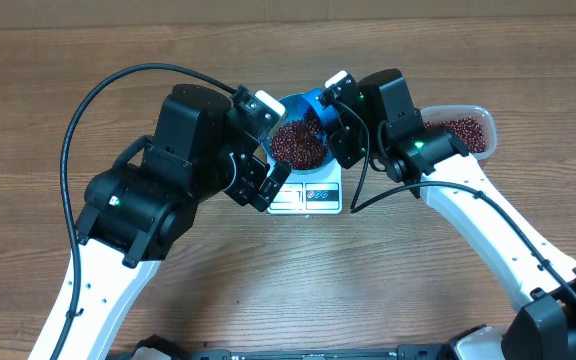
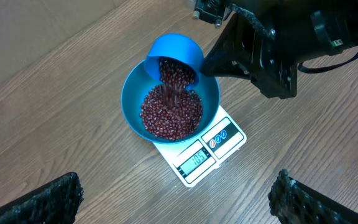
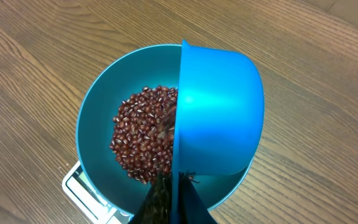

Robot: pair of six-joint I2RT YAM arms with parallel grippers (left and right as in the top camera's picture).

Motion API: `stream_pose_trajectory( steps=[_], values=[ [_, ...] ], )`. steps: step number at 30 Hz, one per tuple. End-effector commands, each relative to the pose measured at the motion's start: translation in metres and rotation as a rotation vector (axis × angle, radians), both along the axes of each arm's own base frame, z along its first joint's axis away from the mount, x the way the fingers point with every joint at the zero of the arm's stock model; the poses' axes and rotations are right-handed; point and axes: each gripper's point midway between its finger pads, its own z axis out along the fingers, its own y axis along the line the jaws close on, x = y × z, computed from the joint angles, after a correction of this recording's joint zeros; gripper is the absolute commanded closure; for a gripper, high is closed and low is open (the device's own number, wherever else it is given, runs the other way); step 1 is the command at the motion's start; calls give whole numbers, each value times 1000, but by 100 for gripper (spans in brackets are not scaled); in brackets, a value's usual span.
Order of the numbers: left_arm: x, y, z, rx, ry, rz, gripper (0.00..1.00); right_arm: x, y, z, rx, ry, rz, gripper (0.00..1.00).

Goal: Scoop item into bowl and weigh 150g on scale
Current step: 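Tilt the scoop with the right gripper to pour beans into the bowl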

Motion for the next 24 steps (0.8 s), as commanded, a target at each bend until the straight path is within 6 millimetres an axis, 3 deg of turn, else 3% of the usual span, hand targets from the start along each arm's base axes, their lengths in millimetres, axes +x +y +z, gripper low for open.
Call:
stream_pose_trajectory(
  steps=[1, 24],
  values=[
    [0, -3, 9, -30, -9, -2, 0, 4, 0, 32, 12, -87, 13, 96],
    [0, -3, 9, -30, -9, -2, 1, 2, 0, 31, -19, -102, 50, 96]
  ],
)
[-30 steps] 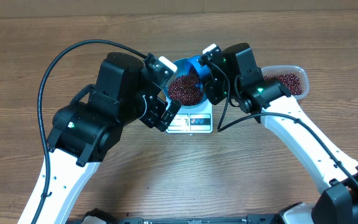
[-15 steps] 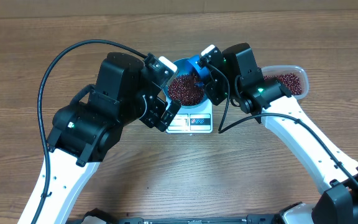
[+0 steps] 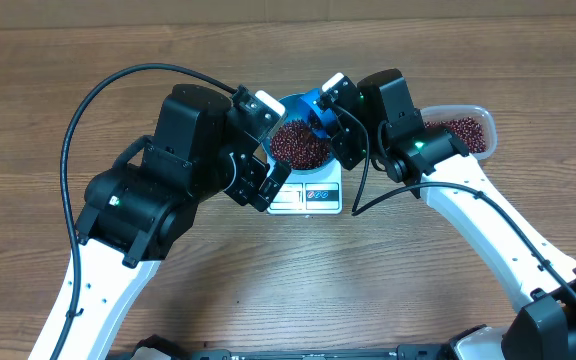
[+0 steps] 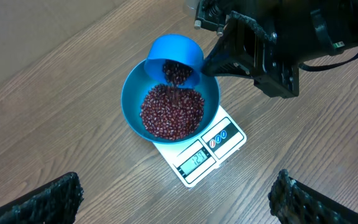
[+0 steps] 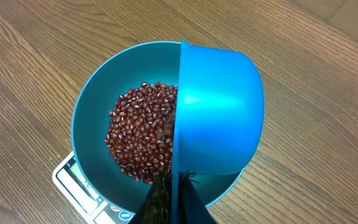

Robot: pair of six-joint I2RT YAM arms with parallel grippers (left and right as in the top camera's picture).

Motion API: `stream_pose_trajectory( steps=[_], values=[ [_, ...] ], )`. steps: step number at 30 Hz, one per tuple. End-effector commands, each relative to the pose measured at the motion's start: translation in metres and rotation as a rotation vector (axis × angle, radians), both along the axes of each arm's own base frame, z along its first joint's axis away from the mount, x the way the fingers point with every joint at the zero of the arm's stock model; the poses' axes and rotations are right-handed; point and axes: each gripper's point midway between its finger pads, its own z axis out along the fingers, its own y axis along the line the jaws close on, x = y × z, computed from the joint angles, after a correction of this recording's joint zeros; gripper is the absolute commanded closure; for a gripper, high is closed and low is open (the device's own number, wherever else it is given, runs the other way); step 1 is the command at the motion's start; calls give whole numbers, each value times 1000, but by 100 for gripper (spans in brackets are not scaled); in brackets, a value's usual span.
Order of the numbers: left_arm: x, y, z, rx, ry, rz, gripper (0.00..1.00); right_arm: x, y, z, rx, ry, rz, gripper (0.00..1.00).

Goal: Scoop item into bowl and weigh 150g on scale
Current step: 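Tilt the scoop with the right gripper to pour beans into the bowl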

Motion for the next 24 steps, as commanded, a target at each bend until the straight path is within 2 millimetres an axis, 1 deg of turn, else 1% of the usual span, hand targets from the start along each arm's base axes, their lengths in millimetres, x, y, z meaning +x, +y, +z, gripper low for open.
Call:
stream_pose_trajectory(
  steps=[1, 24],
  values=[
    [0, -3, 9, -30, -9, -2, 0, 3, 1, 31, 26, -73, 1, 96],
    [0, -3, 9, -30, -9, -2, 1, 3, 1, 32, -66, -148, 118, 96]
  ],
)
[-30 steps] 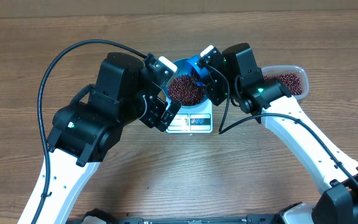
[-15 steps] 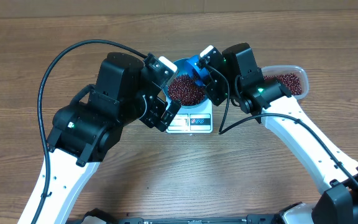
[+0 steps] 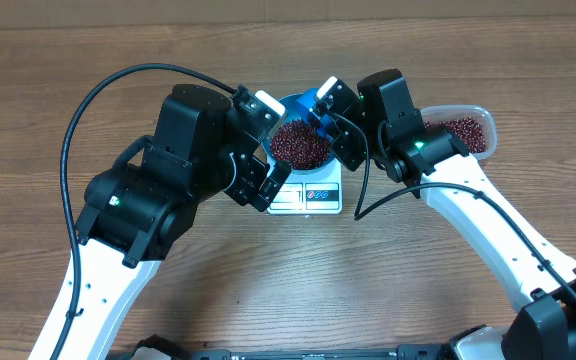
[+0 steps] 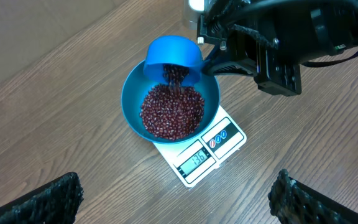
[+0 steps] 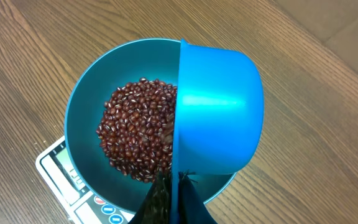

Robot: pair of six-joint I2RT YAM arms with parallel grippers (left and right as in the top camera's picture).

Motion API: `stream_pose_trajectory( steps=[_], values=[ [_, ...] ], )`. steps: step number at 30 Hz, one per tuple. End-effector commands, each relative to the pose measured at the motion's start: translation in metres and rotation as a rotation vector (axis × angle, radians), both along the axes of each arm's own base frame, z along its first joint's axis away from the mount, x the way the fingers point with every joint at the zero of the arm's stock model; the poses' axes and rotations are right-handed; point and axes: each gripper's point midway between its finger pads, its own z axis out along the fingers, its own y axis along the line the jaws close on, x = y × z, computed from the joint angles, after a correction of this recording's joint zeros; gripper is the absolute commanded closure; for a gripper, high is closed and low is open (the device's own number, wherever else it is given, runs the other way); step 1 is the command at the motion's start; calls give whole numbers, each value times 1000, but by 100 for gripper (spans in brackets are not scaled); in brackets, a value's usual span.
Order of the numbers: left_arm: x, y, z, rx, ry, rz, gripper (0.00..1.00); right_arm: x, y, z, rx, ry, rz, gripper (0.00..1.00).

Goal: Scoop item into bowl and weigh 150g on scale
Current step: 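Tilt the scoop with the right gripper to pour beans into the bowl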

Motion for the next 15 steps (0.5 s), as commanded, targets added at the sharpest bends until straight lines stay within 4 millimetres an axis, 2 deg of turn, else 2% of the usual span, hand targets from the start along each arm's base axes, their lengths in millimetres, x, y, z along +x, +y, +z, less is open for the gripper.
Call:
stream_pose_trajectory(
  steps=[1, 15],
  values=[
    [0, -3, 9, -30, -9, -2, 0, 3, 1, 32, 10, -87, 25, 96],
    [0, -3, 9, -30, -9, -2, 0, 4, 1, 32, -23, -118, 69, 96]
  ],
)
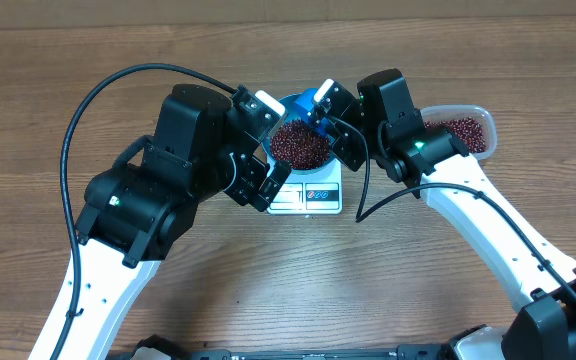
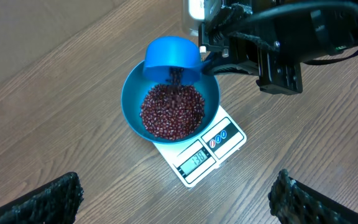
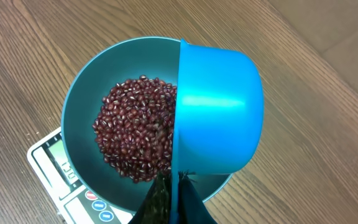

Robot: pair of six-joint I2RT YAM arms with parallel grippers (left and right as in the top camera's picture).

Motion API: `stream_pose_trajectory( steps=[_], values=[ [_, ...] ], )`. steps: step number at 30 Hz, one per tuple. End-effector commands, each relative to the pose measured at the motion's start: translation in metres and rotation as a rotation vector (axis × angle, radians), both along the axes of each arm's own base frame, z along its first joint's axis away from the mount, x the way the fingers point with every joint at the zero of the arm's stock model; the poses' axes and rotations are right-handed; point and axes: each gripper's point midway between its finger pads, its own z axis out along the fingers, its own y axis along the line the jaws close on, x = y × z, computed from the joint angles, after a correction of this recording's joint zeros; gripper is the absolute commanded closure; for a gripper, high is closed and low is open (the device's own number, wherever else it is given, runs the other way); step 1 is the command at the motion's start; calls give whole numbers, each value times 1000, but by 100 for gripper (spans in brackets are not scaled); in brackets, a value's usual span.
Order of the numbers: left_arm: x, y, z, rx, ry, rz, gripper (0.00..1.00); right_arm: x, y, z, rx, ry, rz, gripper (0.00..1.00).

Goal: Scoop item into bowl and weigh 150g on scale
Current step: 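Tilt the scoop with the right gripper to pour beans into the bowl, then move the empty scoop with the right gripper back to the bean tub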

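Note:
A blue bowl (image 2: 133, 87) of red beans (image 2: 171, 112) sits on a white scale (image 2: 201, 154) whose display reads about 138. My right gripper (image 3: 174, 186) is shut on the handle of a blue scoop (image 3: 219, 118), tipped on its side over the bowl's far rim, and a few beans fall from the scoop (image 2: 173, 53). My left gripper (image 2: 176, 196) hangs open well short of the scale, its fingers (image 2: 42, 198) wide apart with nothing between them. From overhead the bowl (image 1: 290, 103) lies between both wrists.
A clear plastic tub of red beans (image 1: 463, 131) stands at the right, behind the right arm. The left arm's black cable (image 1: 98, 95) loops over the table's left side. Bare wooden tabletop (image 1: 308, 280) lies in front of the scale.
The scoop has tipped a little further and holds fewer beans. The scale reading has gone from about 136 to about 138. The left gripper has not moved.
The scoop was tipped over the bowl with many beans pouring and the scale near 105. Then the reading was about 121, then about 136 with the scoop tilted further. Now only a trickle falls and the bean pile is higher.

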Motion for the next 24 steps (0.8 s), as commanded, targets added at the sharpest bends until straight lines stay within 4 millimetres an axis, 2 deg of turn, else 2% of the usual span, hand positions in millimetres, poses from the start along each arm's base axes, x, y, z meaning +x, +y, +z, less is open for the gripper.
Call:
stream_pose_trajectory(
  steps=[1, 14, 24],
  values=[
    [0, -3, 9, -30, -9, -2, 1, 4, 1, 32, 16, -86, 19, 96],
    [0, -3, 9, -30, -10, -2, 1, 12, 5, 43, 10, -164, 54, 96],
    [0, -3, 9, -30, -9, -2, 1, 10, 4, 40, 14, -142, 44, 96]
  ],
)
